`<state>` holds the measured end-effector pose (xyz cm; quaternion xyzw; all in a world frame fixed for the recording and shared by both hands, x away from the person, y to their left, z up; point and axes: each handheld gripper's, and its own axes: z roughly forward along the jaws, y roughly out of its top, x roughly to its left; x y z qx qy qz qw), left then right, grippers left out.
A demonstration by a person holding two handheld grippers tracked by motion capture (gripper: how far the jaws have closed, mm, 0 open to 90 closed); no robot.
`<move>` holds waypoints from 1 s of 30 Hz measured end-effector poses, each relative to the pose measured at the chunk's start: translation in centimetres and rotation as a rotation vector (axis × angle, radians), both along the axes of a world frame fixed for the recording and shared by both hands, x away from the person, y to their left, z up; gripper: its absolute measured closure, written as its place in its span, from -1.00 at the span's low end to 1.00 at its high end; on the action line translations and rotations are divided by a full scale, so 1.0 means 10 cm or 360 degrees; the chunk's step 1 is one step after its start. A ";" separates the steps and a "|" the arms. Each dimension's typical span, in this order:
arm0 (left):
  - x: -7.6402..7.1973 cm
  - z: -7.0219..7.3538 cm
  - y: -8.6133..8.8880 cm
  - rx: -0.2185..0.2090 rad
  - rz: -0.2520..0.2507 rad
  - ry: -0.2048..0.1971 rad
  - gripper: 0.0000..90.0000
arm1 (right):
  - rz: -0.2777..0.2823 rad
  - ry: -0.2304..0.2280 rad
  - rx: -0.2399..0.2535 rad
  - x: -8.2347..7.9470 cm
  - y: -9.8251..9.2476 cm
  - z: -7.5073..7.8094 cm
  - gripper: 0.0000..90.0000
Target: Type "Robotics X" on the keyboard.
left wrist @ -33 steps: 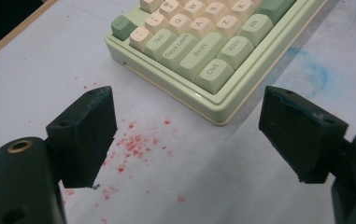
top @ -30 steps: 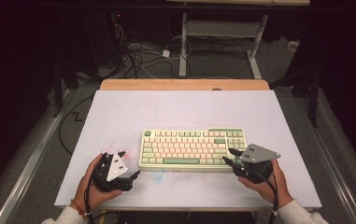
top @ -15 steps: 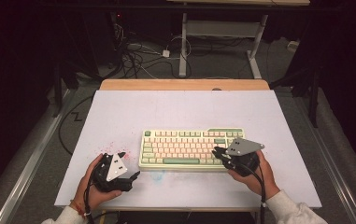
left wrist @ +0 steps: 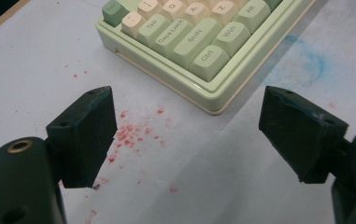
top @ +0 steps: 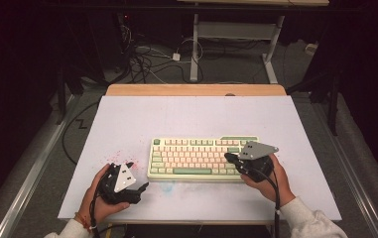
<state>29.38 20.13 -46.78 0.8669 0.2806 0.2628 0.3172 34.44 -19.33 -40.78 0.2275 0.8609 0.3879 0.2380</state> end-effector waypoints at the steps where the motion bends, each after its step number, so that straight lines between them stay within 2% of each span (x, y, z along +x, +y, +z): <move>1: 0.00 0.00 0.00 0.0004 0.0000 0.0000 -0.60 | -0.0005 0.0004 0.0003 0.00 -0.01 0.00 1.00; 14: 0.00 -0.01 -0.02 0.0002 -0.0006 0.0004 -0.60 | -0.0036 0.0023 -0.0020 0.09 -0.06 -0.01 1.00; 30: 0.00 -0.03 -0.03 0.0019 -0.0015 0.0020 -0.60 | -0.0024 0.0104 -0.0120 0.16 -0.04 -0.17 1.00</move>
